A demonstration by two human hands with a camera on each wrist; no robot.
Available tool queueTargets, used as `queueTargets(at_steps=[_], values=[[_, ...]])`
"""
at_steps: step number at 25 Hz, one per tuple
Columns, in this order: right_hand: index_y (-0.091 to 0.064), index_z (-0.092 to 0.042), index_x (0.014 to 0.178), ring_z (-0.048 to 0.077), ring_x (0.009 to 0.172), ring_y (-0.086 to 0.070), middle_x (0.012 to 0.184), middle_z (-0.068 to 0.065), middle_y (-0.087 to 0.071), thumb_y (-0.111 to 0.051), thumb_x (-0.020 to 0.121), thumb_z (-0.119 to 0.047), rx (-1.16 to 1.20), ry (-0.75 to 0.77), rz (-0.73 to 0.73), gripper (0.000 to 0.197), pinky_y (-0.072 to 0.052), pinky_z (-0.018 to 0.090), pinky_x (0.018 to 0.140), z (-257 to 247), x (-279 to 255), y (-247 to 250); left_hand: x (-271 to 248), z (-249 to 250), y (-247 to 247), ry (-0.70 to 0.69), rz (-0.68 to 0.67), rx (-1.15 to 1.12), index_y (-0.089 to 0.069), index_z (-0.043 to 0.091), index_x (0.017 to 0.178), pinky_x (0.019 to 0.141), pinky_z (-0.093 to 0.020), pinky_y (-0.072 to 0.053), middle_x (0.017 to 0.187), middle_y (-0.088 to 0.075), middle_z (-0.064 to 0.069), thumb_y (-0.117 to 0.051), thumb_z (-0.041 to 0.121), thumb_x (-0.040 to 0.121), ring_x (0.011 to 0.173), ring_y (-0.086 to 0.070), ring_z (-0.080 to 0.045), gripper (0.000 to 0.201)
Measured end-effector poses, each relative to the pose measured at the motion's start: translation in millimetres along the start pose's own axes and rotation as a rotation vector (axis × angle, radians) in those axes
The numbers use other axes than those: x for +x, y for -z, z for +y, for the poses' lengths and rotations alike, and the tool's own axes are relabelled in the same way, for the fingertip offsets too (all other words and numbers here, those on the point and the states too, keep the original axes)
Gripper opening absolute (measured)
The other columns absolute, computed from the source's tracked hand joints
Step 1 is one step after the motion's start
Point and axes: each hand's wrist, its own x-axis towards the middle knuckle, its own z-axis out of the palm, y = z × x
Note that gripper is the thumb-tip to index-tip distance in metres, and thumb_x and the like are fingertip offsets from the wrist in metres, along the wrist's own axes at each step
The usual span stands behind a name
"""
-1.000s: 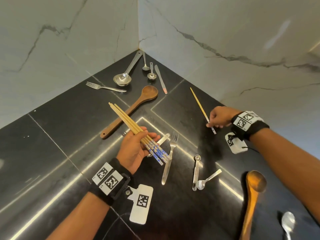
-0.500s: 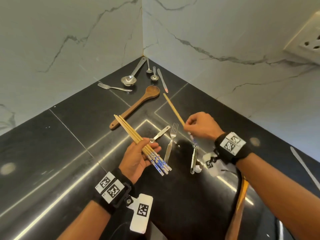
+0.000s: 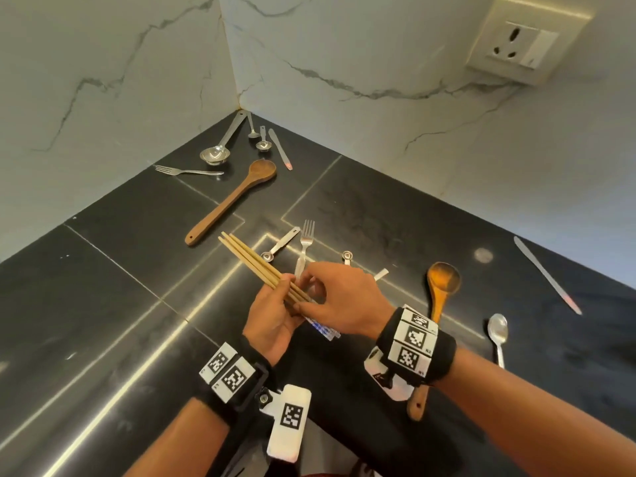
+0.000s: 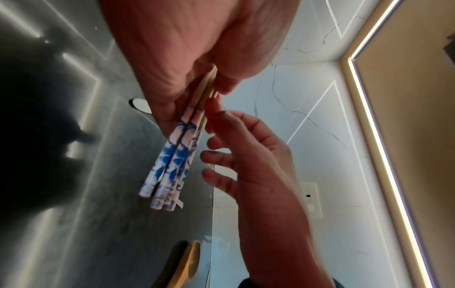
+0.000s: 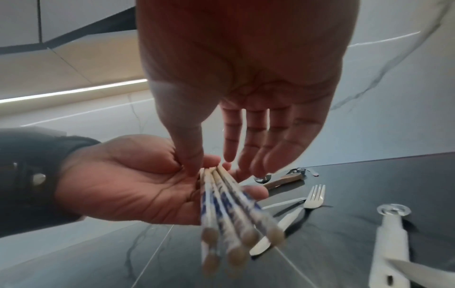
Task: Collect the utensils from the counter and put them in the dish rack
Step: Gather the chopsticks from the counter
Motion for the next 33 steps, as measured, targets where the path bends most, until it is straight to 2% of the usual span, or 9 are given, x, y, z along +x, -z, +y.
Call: queueTargets(at_steps=[5,8,13,17,20,24,28,31,33], values=[[-0.035,-0.041,0.131,0.023,0.095,-0.066,0.109,-0.002,-0.067,-0.058,0.087,-0.044,0.057,-0.12,-0.081,0.049,-0.054,0.045,0.082,21,-58,0,-23,-25,-36,-0.028,-0.078,0.005,-0.061,0.016,0.101,0.092,-0.043,-0.05,0.115,-0.069,-0.011,-0.041,0.027,0.103,0.104,-0.064,-0.022,0.023],[-0.027,-0.034,0.14,0.033,0.096,-0.065,0.112,0.007,-0.066,-0.048,0.092,-0.032,0.092,-0.141,-0.075,0.052,-0.052,0.049,0.082,33,-86,-7,-41,-46,-59,-0.044,-0.109,0.142,-0.064,0.024,0.101,0.104,-0.047,-0.038,0.107,-0.074,0.004,-0.039,0.033,0.103,0.11,-0.06,-0.019,0.027],[-0.042,-0.027,0.119,0.027,0.083,-0.063,0.098,0.003,-0.065,-0.039,0.095,-0.027,0.098,-0.145,0.078,0.024,-0.052,0.049,0.077,53,-123,-5,-59,-79,-70,-0.063,-0.145,0.271,-0.062,0.022,0.12,0.113,-0.057,-0.028,0.124,-0.066,-0.002,-0.043,0.042,0.1,0.127,-0.053,-0.019,0.035],[-0.042,-0.024,0.129,0.026,0.07,-0.058,0.086,0.003,-0.064,-0.036,0.097,-0.026,-0.02,-0.171,0.133,0.032,-0.049,0.042,0.066,57,-156,8,-76,-91,-86,-0.058,-0.237,0.3,-0.068,0.031,0.104,0.113,-0.056,-0.031,0.116,-0.068,0.002,-0.049,0.041,0.098,0.128,-0.054,-0.021,0.023],[-0.047,-0.017,0.111,0.03,0.069,-0.056,0.081,0.006,-0.063,-0.037,0.1,-0.026,-0.082,-0.273,0.234,0.018,-0.044,0.041,0.064,62,-182,36,-90,-90,-109,-0.096,-0.37,0.426,-0.064,0.032,0.109,0.105,-0.047,-0.037,0.119,-0.066,0.005,-0.057,0.041,0.092,0.126,-0.054,-0.018,0.02],[-0.045,-0.017,0.105,0.037,0.072,-0.054,0.077,0.004,-0.055,-0.035,0.099,-0.027,-0.181,-0.477,0.307,0.016,-0.037,0.039,0.065,70,-234,96,-108,-95,-137,-0.17,-0.566,0.485,-0.054,0.019,0.125,0.09,-0.041,-0.046,0.117,-0.067,-0.006,-0.063,0.031,0.089,0.109,-0.062,-0.014,0.039],[-0.041,-0.022,0.096,0.029,0.063,-0.049,0.071,-0.003,-0.051,-0.036,0.099,-0.026,-0.327,-0.607,0.404,0.007,-0.03,0.035,0.058,67,-318,162,-134,-125,-177,-0.22,-0.813,0.607,-0.06,0.014,0.11,0.08,-0.034,-0.049,0.104,-0.072,-0.009,-0.06,0.017,0.094,0.096,-0.065,-0.015,0.016],[-0.04,-0.025,0.098,0.036,0.071,-0.057,0.083,0.009,-0.061,-0.034,0.096,-0.032,-0.468,-0.661,0.401,0.01,-0.037,0.04,0.062,69,-385,210,-162,-146,-216,-0.315,-0.968,0.672,-0.064,0.014,0.101,0.072,-0.027,-0.051,0.096,-0.074,-0.012,-0.064,0.026,0.086,0.092,-0.068,-0.019,0.019],[-0.04,-0.024,0.1,0.037,0.073,-0.06,0.084,0.011,-0.062,-0.032,0.096,-0.035,-0.561,-0.685,0.364,0.015,-0.042,0.041,0.063,66,-435,244,-185,-157,-243,-0.41,-1.056,0.716,-0.066,0.018,0.098,0.077,-0.034,-0.053,0.095,-0.073,-0.013,-0.065,0.037,0.081,0.095,-0.069,-0.025,0.026]])
